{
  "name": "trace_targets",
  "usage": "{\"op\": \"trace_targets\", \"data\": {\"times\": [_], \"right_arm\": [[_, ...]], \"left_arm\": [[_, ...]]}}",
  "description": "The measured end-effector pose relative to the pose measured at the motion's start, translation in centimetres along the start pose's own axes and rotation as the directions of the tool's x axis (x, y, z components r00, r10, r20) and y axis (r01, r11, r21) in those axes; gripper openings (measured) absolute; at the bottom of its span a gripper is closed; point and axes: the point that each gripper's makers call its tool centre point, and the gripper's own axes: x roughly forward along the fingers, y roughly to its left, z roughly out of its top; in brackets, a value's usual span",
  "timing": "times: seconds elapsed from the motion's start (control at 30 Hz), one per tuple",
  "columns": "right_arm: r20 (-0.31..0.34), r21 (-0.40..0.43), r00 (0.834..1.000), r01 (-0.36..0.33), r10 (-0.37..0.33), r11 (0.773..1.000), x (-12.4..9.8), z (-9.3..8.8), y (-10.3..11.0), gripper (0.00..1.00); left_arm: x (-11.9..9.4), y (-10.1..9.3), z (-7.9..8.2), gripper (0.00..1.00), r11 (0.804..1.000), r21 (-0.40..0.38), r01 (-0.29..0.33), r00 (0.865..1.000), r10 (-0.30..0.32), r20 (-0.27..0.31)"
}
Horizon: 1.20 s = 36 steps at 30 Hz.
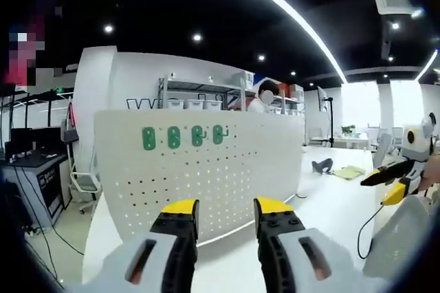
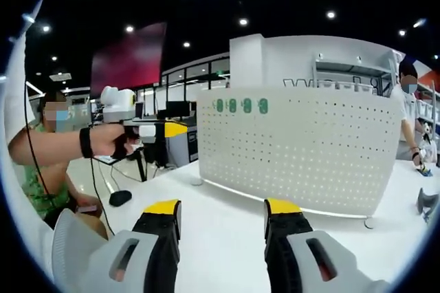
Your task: Insert the hook assembly into the mounting plate slot until the hook locks in place.
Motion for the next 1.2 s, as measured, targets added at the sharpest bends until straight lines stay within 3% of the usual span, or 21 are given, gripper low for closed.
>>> {"op": "trace_targets", "data": {"times": [0.27, 0.37, 0.47, 0.57, 0.87, 1.2], "right_arm": [[-0.008, 0.022, 1.000, 0.013, -0.013, 1.000, -1.1, -0.9, -0.8, 0.55], [-0.004, 0.016, 1.000, -0.003, 0.003, 1.000, -1.7, -0.7, -1.4, 0.58], [0.001, 0.006, 1.000, -0.016, 0.016, 1.000, -2.4, -0.5, -2.4, 0.61], [0.006, 0.019, 1.000, -0.021, 0.020, 1.000, -3.3, -0.5, -3.6, 0.62], [0.009, 0.027, 1.000, -0.022, 0.022, 0.999, -6.2, -1.4, -6.7, 0.65], [0.028, 0.046, 0.999, -0.019, 0.018, 0.999, -8.4, -1.9, -8.7, 0.68]], "left_arm": [[-1.7, -4.5, -0.8, 0.49, 0.994, 0.012, 0.110, 0.994, -0.110, 0.007], [-2.1, -6.3, -0.9, 0.53, 0.992, 0.031, 0.122, 0.992, -0.123, 0.001], [-2.6, -8.7, -0.6, 0.60, 0.987, 0.004, 0.161, 0.986, -0.161, 0.038], [-2.9, -10.7, -1.3, 0.69, 0.982, 0.001, 0.189, 0.982, -0.189, 0.023], [-3.9, -15.0, -2.3, 0.82, 0.982, -0.008, 0.187, 0.982, -0.187, 0.000], [-5.9, -16.5, -3.0, 0.89, 0.990, -0.019, 0.141, 0.989, -0.142, -0.037]]}}
